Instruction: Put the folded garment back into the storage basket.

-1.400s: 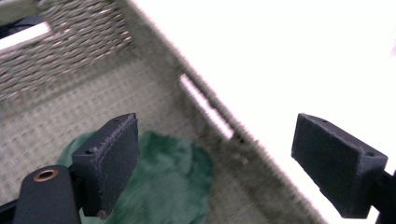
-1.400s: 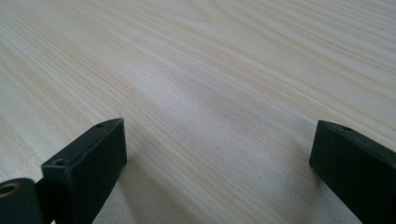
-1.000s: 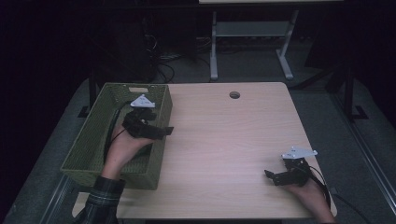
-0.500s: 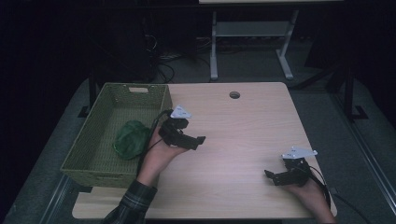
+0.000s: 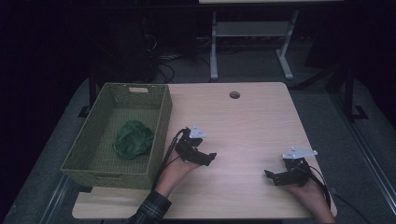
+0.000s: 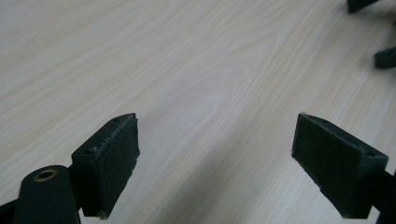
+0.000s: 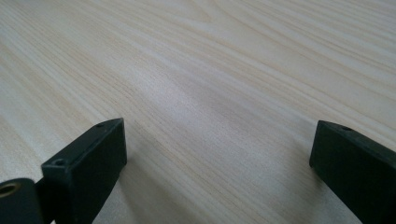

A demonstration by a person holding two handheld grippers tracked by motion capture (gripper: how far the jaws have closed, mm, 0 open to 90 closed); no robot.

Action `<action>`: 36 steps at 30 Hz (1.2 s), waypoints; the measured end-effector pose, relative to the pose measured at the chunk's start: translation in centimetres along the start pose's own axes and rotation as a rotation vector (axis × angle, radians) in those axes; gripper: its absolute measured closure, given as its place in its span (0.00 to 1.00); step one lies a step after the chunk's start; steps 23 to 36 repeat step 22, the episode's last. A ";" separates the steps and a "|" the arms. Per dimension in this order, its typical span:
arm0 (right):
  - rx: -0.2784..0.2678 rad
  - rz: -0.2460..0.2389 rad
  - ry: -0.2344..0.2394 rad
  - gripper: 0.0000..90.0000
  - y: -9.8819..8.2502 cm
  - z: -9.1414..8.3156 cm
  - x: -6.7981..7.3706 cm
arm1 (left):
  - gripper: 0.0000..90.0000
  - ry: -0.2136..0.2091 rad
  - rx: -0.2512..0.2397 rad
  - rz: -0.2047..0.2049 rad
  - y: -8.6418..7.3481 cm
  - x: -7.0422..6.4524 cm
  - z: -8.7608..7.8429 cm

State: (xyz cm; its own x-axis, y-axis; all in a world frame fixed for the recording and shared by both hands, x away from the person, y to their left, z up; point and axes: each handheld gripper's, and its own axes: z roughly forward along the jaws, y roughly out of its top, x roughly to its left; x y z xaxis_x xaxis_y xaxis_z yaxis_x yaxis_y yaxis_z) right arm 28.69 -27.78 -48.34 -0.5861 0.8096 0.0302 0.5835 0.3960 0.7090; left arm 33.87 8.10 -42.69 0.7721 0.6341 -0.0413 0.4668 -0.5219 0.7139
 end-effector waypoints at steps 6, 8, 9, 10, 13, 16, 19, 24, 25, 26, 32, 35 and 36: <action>0.000 0.000 0.000 0.04 0.0 0.0 0.0 | 0.15 0.019 0.023 0.010 -1.9 -0.1 1.0; 0.000 0.000 -0.001 0.04 0.0 0.0 0.0 | 0.15 0.027 0.024 0.020 -2.4 -0.2 1.0; 0.001 0.001 -0.002 0.04 0.0 0.0 0.0 | 0.15 0.043 0.028 0.035 -2.7 -0.3 1.1; 0.002 0.003 -0.004 0.04 0.0 0.0 0.0 | 0.15 0.055 0.030 0.050 -3.0 -0.4 1.2; 0.002 0.003 -0.004 0.04 0.0 0.0 0.0 | 0.15 0.068 0.033 0.056 -3.7 -0.4 1.3; 0.001 0.004 -0.006 0.04 0.0 0.0 0.0 | 0.15 0.059 0.038 0.046 -4.2 -0.2 1.7; 0.001 0.004 -0.006 0.04 0.0 0.0 0.0 | 0.15 0.064 0.046 0.047 -4.5 -0.1 2.0; 0.001 0.004 -0.006 0.04 0.0 0.0 0.0 | 0.15 0.051 0.024 0.040 -4.7 -0.2 2.1; 0.001 0.004 -0.006 0.04 0.0 0.0 0.0 | 0.15 0.051 0.024 0.040 -4.7 -0.2 2.1; 0.001 0.004 -0.006 0.04 0.0 0.0 0.0 | 0.15 0.051 0.024 0.040 -4.7 -0.2 2.1; 0.001 0.004 -0.006 0.04 0.0 0.0 0.0 | 0.15 0.051 0.024 0.040 -4.7 -0.2 2.1; 0.001 0.004 -0.006 0.04 0.0 0.0 0.0 | 0.15 0.051 0.024 0.040 -4.7 -0.2 2.1; 0.001 0.004 -0.006 0.04 0.0 0.0 0.0 | 0.15 0.051 0.024 0.040 -4.7 -0.2 2.1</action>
